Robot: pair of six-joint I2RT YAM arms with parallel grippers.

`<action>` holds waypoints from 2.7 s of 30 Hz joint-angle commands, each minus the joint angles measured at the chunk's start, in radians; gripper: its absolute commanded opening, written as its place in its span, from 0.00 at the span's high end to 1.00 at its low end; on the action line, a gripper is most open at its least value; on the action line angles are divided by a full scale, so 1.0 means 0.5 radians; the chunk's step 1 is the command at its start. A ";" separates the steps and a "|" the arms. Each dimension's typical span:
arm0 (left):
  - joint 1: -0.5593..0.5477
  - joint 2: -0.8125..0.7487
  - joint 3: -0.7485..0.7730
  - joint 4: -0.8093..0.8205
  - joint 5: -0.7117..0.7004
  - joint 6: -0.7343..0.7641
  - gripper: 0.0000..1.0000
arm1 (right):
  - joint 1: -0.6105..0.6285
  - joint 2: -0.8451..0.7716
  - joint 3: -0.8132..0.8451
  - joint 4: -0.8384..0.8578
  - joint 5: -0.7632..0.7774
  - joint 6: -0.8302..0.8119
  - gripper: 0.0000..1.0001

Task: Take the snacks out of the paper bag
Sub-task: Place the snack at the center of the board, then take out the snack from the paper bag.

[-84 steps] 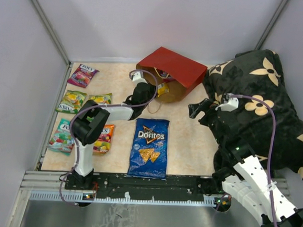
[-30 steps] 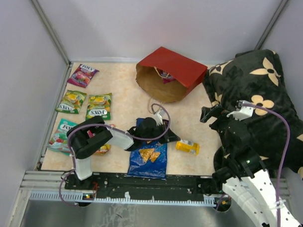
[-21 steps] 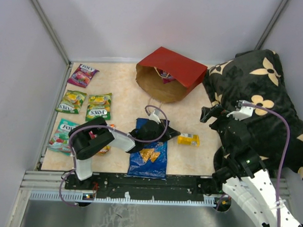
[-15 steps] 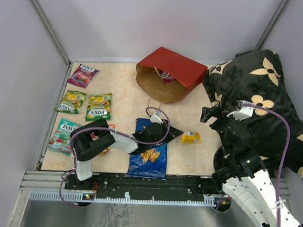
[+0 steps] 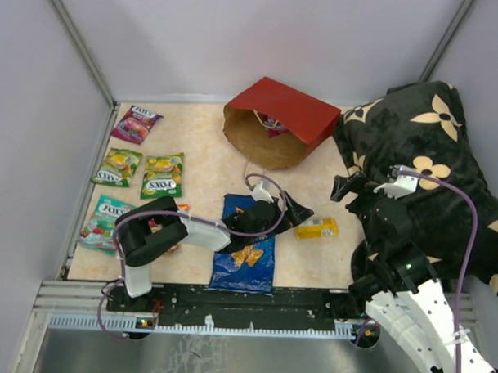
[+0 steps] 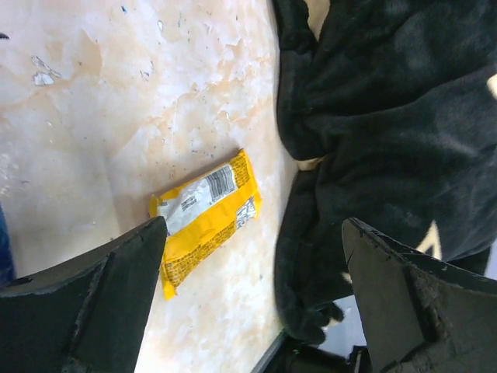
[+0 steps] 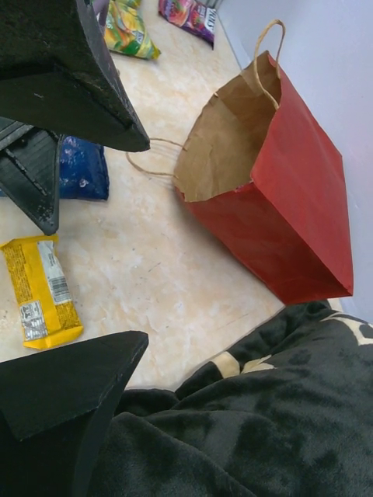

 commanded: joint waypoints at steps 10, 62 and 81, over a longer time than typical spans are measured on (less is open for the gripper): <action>0.537 -0.433 0.062 -0.656 0.428 1.049 0.25 | -0.014 -0.005 -0.013 0.099 -0.015 -0.065 0.01; 1.140 1.033 1.673 -0.875 0.016 -0.200 0.20 | -0.014 -0.327 -0.064 -0.207 0.043 0.120 0.01; 1.221 1.619 2.721 -1.351 -0.111 0.357 0.22 | -0.014 -0.376 -0.041 -0.272 0.038 0.117 0.01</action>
